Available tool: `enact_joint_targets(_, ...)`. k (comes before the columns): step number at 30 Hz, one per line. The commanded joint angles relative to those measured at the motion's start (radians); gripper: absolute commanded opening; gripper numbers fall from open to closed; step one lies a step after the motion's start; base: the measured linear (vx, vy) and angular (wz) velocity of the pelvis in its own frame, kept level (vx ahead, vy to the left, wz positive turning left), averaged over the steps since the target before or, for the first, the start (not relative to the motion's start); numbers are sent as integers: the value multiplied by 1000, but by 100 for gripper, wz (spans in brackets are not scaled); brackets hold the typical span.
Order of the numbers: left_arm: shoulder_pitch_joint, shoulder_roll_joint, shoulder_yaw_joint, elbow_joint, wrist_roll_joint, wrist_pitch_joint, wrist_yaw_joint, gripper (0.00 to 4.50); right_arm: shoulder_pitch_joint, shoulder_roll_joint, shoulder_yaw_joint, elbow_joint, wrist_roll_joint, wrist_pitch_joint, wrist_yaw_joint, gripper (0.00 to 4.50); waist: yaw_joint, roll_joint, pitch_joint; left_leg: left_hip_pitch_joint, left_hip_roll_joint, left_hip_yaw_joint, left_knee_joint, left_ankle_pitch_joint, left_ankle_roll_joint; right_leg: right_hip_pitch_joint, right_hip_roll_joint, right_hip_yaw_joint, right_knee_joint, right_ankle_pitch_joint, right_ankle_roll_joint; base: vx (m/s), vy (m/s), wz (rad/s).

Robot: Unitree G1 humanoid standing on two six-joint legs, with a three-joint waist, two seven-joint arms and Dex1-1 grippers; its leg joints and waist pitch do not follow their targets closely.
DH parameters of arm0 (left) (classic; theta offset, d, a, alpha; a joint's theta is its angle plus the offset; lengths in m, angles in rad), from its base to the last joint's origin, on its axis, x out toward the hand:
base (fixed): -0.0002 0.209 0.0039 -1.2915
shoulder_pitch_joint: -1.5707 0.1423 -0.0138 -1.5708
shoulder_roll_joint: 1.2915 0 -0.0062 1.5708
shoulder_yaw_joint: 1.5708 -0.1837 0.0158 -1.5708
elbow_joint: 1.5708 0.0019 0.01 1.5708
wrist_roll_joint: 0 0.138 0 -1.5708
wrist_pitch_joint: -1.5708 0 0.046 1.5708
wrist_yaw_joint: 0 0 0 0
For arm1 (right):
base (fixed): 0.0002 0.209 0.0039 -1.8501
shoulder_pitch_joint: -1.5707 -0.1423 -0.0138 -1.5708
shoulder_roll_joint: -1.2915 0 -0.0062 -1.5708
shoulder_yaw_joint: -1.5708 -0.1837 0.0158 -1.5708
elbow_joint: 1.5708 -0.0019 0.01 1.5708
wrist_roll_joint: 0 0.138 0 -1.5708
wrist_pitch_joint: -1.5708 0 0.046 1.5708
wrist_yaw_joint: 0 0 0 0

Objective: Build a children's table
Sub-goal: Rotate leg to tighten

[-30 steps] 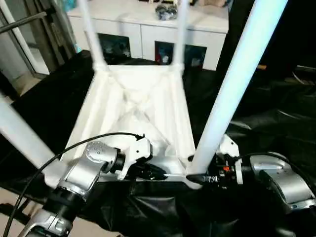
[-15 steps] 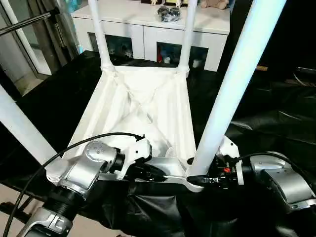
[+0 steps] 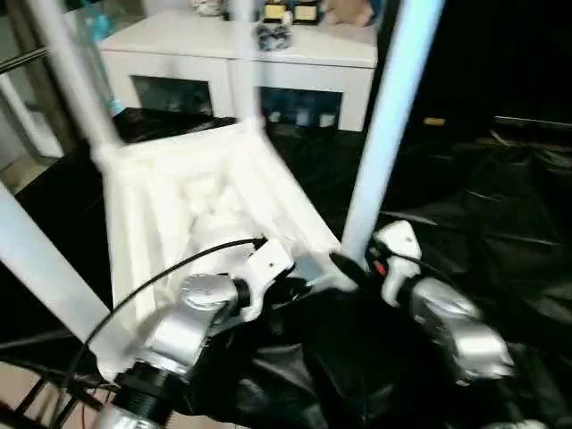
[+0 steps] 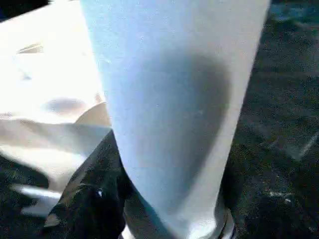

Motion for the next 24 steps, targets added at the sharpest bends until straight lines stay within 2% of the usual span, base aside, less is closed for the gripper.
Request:
enact_joint_targets(1, -20, -58, -36, -17, -31, -14, 11, 0, 28, 62, 96, 79, -23, 42, 16, 300, 0, -13, -19, 3, -4, -5, -74, -482, -3, 7, -10, 1, -112, -637, -50, 0, 0, 0)
enact_joint_targets(2, -21, -60, -34, -19, -29, -10, 18, 0, 26, 71, 94, 84, -24, 38, 7, 296, -5, -12, -19, -1, -4, -7, -77, -493, -1, 11, -9, -1, -112, -634, -49, 0, 0, 0)
enact_joint_targets(4, -18, -55, -31, -28, -34, -5, 15, 0, 18, 68, 92, 86, -26, 33, 2, 306, -8, -11, -19, 0, -4, -9, -77, -509, 0, 9, -9, -2, -114, -635, -46, 0, 0, 0)
enact_joint_targets(6, -10, -42, -34, -42, -46, -14, -5, 0, 6, 50, 97, 79, -34, 8, 4, 340, -8, -9, -21, -3, -1, -10, -82, -502, 3, 13, -8, 0, -109, -587, -60, 0, 0, 0)
enact_joint_targets(8, -4, -35, -34, -48, -57, -25, -26, 0, 2, 40, 96, 70, -38, -6, 14, 340, -8, -13, -25, -4, 1, -7, -82, -482, 9, 15, -8, 3, -103, -543, -74, 0, 0, 0)
enact_joint_targets(9, -4, -32, -33, -50, -62, -29, -36, 0, 2, 32, 97, 62, -36, -8, 27, 340, -7, -10, -25, -5, 3, -5, -83, -465, 12, 16, -8, 7, -101, -503, -89, 0, 0, 0)
enact_joint_targets(10, -5, -27, -32, -50, -65, -30, -43, 0, 3, 20, 100, 50, -32, -8, 49, 340, -7, -13, -26, -6, 4, -3, -83, -455, 14, 17, -7, 8, -98, -479, -96, 0, 0, 0)
enact_joint_targets(14, -18, 7, -33, -35, -78, -60, -98, 0, 15, -39, 112, -27, -1, -3, 169, 340, 2, -14, -30, -11, 7, 7, -79, -383, 40, 25, -7, 14, -87, -365, -136, 0, 0, 0)
enact_joint_targets(15, -24, 20, -31, -27, -84, -72, -118, 0, 21, -62, 114, -55, 17, 2, 221, 340, 6, -15, -32, -9, 8, 11, -76, -362, 51, 24, -6, 16, -85, -337, -147, 0, 0, 0)
enact_joint_targets(16, -28, 33, -29, -24, -92, -77, -142, 0, 26, -84, 116, -80, 36, 7, 271, 340, 8, -25, -33, -9, 9, 12, -74, -349, 59, 25, -6, 16, -84, -328, -150, 0, 0, 0)
enact_joint_targets(18, -35, 62, -26, -19, -102, -90, -188, 0, 30, -129, 120, -109, 64, 6, 355, 340, 22, -18, -37, -8, 10, 17, -67, -297, 77, 25, -7, 20, -75, -270, -175, 0, 0, 0)
enact_joint_targets(20, -39, 91, -16, -22, -124, -94, -248, 0, 31, -183, 126, -125, 97, 11, 450, 340, 32, -19, -35, -8, 11, 20, -64, -272, 83, 25, -8, 21, -70, -242, -189, 0, 0, 0)
enact_joint_targets(21, -40, 109, -15, -24, -134, -101, -283, 0, 32, -207, 130, -139, 113, 19, 491, 340, 34, -20, -37, -11, 11, 19, -62, -249, 89, 31, -7, 20, -63, -213, -197, 0, 0, 0)
enact_joint_targets(23, -42, 137, -15, -26, -147, -108, -332, 0, 32, -238, 137, -157, 128, 27, 544, 340, 37, -16, -39, -14, 12, 18, -60, -203, 99, 34, -8, 19, -53, -145, -217, 0, 0, 0)
enact_joint_targets(24, -43, 140, -15, -25, -148, -108, -335, 0, 31, -240, 137, -157, 129, 28, 548, 340, 39, -19, -39, -14, 12, 17, -59, -190, 101, 36, -7, 18, -51, -129, -221, 0, 0, 0)
